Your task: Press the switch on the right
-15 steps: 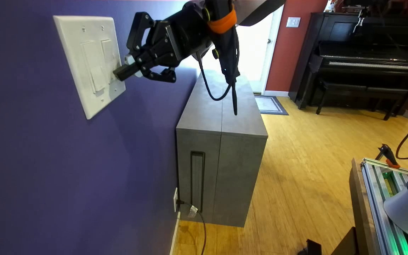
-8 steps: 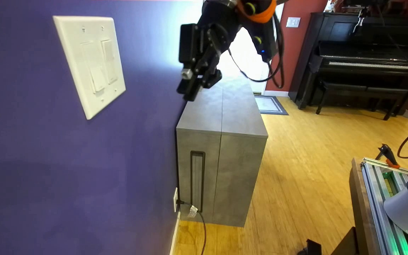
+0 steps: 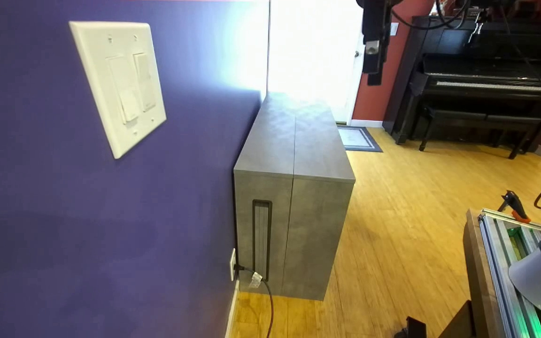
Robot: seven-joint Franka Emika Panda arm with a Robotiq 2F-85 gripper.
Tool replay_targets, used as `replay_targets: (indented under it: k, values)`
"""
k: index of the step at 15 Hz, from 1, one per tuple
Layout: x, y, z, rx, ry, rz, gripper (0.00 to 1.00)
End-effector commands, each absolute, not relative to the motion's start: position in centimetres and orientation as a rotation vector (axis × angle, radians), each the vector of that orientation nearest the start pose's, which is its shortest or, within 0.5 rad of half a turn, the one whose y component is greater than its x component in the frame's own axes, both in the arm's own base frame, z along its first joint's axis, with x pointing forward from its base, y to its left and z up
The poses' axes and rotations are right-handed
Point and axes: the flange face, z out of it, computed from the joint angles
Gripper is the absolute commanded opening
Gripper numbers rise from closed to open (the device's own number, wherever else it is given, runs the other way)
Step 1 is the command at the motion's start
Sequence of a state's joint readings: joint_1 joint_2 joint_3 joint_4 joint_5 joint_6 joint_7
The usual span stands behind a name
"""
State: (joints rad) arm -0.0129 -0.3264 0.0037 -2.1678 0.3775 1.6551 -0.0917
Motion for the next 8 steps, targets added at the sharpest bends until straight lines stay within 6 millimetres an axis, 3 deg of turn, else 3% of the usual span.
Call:
replay_targets:
  k: [1,3,4,8]
  values:
    - [41.39,1.04,54.76,-2.955,-0.060,0.206,1.00]
    - [41.51,0.92,55.16,-3.062,-0.120,0.163,1.00]
    - [41.96,0.82,54.59,-2.972,-0.078,0.188,1.00]
    - [41.77,0.86,54.83,-3.032,-0.108,0.182,1.00]
